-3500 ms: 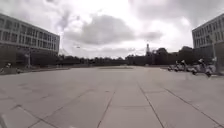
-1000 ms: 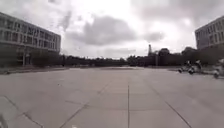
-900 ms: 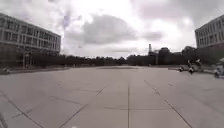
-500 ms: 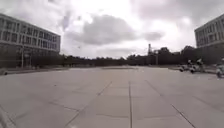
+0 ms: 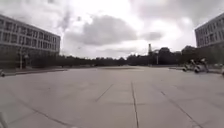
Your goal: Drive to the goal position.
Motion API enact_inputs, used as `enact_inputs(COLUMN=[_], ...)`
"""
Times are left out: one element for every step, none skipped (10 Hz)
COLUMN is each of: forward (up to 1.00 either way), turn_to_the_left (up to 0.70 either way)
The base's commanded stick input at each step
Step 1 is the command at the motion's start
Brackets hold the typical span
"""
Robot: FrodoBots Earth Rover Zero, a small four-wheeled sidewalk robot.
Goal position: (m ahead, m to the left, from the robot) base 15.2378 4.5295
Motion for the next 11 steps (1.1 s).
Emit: enact_inputs(forward=[0.70, 0.70, 0.70, 0.70, 0.70, 0.70, 0.70, 0.70, 0.70, 0.70, 0.70], turn_to_the_left=[0.00, 0.00, 0.00, 0.00, 0.00, 0.00, 0.00, 0.00, 0.00, 0.00, 0.00])
